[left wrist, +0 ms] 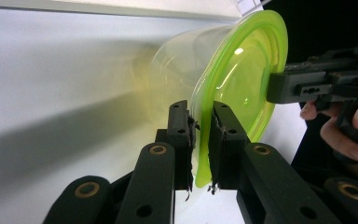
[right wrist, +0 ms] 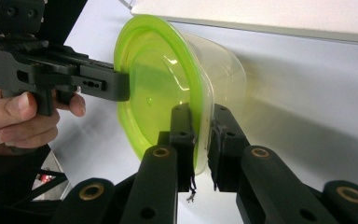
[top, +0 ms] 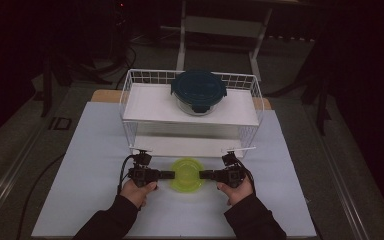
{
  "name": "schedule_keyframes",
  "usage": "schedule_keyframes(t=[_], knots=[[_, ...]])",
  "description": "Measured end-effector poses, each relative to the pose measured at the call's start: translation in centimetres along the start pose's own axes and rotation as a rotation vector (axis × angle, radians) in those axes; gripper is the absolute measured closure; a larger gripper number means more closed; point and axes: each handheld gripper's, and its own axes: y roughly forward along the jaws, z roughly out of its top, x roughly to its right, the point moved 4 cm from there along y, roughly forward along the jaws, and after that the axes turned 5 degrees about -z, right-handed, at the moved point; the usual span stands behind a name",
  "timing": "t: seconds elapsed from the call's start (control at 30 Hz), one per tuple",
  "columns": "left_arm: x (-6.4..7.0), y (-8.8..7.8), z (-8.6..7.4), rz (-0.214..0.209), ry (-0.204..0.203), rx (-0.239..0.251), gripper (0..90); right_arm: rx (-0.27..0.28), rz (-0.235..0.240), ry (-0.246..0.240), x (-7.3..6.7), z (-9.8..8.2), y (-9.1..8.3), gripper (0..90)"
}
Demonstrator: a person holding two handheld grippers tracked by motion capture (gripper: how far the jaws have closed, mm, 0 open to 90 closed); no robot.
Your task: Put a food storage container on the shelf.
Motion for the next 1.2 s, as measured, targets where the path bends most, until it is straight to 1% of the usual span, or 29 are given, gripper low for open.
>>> schedule_keyframes(t=[0.07,0.17,0.23,0.27,0.33,0.47,0.6,0.67,0.7,0.8,0.93,1.0,1.07,1.2], knots=[[0.4,-0.2,0.0,0.002,0.012,0.006,79.4,0.007,-0.001,-0.006,-0.3,-0.1,-0.3,81.1],[1.2,-0.6,0.1,-0.003,0.029,0.013,79.5,0.035,-0.006,-0.035,-0.8,-0.1,-1.1,81.1],[1.8,-0.9,0.2,-0.007,0.042,0.009,79.5,0.043,0.0,-0.054,-1.1,0.0,-1.6,81.1],[2.0,-0.9,0.2,-0.009,0.043,0.009,79.5,0.047,-0.003,-0.063,-1.2,0.0,-1.9,81.0],[2.4,-1.1,0.2,-0.011,0.06,0.008,79.5,0.051,-0.008,-0.08,-1.5,0.0,-2.3,80.9],[3.4,-1.5,0.3,-0.021,0.071,0.014,79.5,0.068,-0.012,-0.088,-2.0,-0.1,-3.4,81.1],[4.5,-2.1,0.6,-0.033,0.097,0.014,79.5,0.088,-0.018,-0.106,-2.8,0.1,-4.5,81.1],[5.0,-2.5,0.8,-0.039,0.102,0.021,79.4,0.101,-0.016,-0.115,-3.2,0.2,-5.1,81.1],[5.3,-2.7,0.9,-0.037,0.113,0.022,79.4,0.107,-0.012,-0.111,-3.4,0.4,-5.4,81.2],[6.0,-3.3,1.3,-0.04,0.124,0.031,79.4,0.125,-0.011,-0.117,-4.0,0.7,-6.1,81.2],[6.8,-4.0,1.8,-0.039,0.134,0.045,79.5,0.137,-0.018,-0.122,-4.8,1.3,-6.9,81.3],[7.3,-4.5,2.1,-0.038,0.139,0.049,79.5,0.141,-0.015,-0.117,-5.2,1.6,-7.3,81.3],[7.6,-4.8,2.4,-0.042,0.142,0.056,79.5,0.151,-0.012,-0.121,-5.6,2.0,-7.7,81.3],[8.6,-5.7,3.2,-0.036,0.164,0.071,79.5,0.169,-0.015,-0.139,-6.3,2.8,-8.5,81.3]])
